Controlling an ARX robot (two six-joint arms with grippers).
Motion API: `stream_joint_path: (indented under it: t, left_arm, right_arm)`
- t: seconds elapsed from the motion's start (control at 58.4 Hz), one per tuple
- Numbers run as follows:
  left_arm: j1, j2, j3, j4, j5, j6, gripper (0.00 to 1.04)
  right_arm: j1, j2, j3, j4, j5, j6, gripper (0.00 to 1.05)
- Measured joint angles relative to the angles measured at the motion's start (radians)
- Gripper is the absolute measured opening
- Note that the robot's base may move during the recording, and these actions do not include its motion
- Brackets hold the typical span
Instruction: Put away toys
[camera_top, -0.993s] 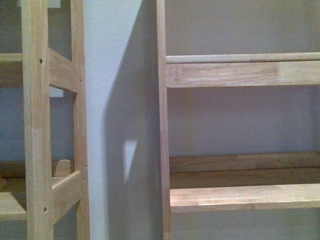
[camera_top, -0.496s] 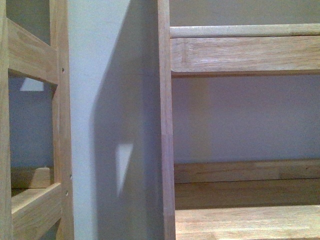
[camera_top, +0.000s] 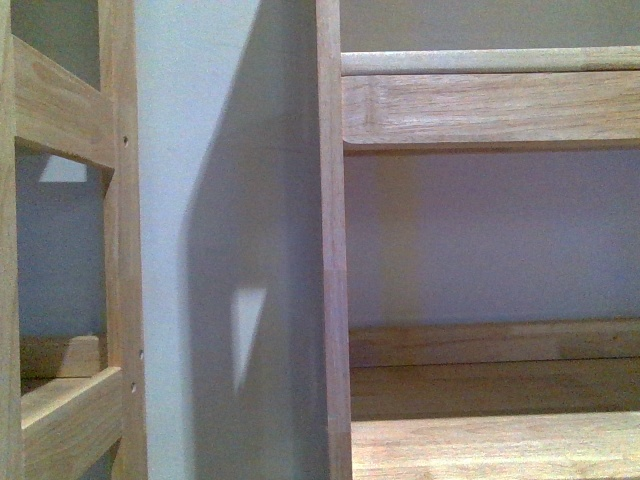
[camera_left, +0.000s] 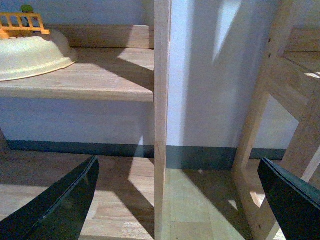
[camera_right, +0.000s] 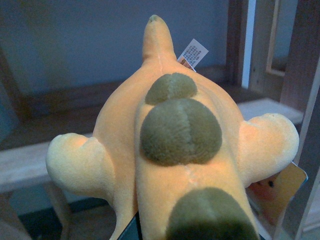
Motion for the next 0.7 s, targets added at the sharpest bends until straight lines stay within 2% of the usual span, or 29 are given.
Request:
stream_joint_path:
  t: [0.188,0.411,0.702]
  left_arm:
    - [0.0,0.0,0.0,0.0,0.0,0.0,0.98]
    - [0.0,0.0,0.0,0.0,0.0,0.0,0.98]
    - [0.0,0.0,0.0,0.0,0.0,0.0,0.98]
  right_arm:
    - [0.066,0.125,0.191,0.087,0.059,-0.124,0.08]
    - [0.099,0.26,0.411,0.163,0.056,-0.242,0.08]
    - [-0.037,0.411,0.677,0.115,-0.121,-0.24,0.08]
